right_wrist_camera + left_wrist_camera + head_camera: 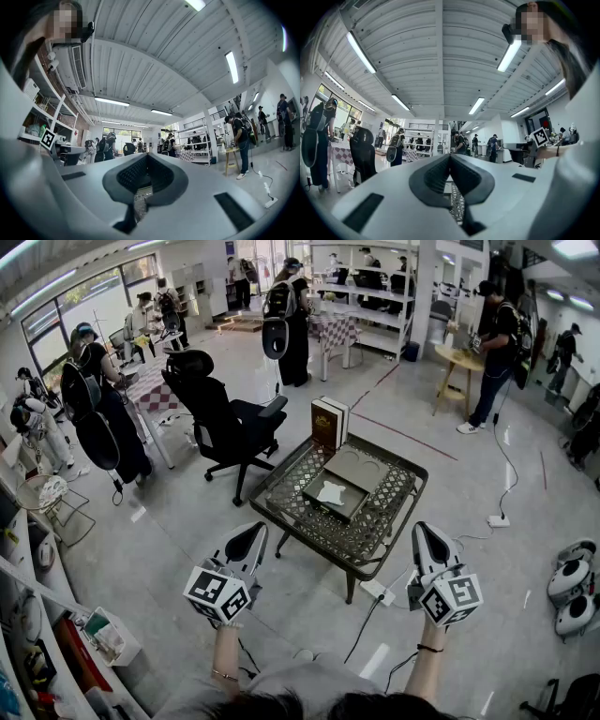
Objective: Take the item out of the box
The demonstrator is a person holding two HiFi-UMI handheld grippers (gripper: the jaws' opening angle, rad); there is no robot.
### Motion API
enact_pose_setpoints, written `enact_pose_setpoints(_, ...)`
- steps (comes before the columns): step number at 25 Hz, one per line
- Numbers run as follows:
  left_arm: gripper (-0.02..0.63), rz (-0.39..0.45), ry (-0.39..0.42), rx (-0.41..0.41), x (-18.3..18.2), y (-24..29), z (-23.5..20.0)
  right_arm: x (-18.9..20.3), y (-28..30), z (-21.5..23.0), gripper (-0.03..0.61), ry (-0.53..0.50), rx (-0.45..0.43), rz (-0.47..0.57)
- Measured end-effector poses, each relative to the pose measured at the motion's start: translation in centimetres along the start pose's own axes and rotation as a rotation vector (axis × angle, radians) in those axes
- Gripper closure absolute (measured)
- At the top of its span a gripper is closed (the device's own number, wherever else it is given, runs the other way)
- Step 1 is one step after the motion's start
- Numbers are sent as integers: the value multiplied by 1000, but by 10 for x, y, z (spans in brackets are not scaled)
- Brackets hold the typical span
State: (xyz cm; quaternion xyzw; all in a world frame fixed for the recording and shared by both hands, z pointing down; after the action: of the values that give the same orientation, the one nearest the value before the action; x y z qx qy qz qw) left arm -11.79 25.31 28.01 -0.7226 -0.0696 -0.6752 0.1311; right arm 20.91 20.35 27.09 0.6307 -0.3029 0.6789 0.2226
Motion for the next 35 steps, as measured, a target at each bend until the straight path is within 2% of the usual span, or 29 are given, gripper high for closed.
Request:
enact_pose_setpoints(10, 597, -3, 3, -2, -1, -10, 10, -2, -12, -4, 557, -11, 1, 0)
enact_pose_setpoints(25, 596, -58, -24, 1, 17, -4, 30, 10, -2, -4, 557, 46, -72, -18)
enact_pose_setpoints(35, 597, -90, -45, 14, 32, 25, 6, 27, 32, 7, 557, 82, -71, -31)
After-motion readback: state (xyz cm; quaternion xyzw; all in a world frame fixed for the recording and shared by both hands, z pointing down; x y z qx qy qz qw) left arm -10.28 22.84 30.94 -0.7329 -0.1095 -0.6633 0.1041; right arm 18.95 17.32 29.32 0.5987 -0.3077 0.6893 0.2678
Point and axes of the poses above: the fingertips, and each gripper's own axes: y forward along the fingers, z to its right, x out of its underside, the point moved 3 cm from there along -y, backward along the fingers, and after that the axes turned 8 degrees about -x, right-handed, at the moved point
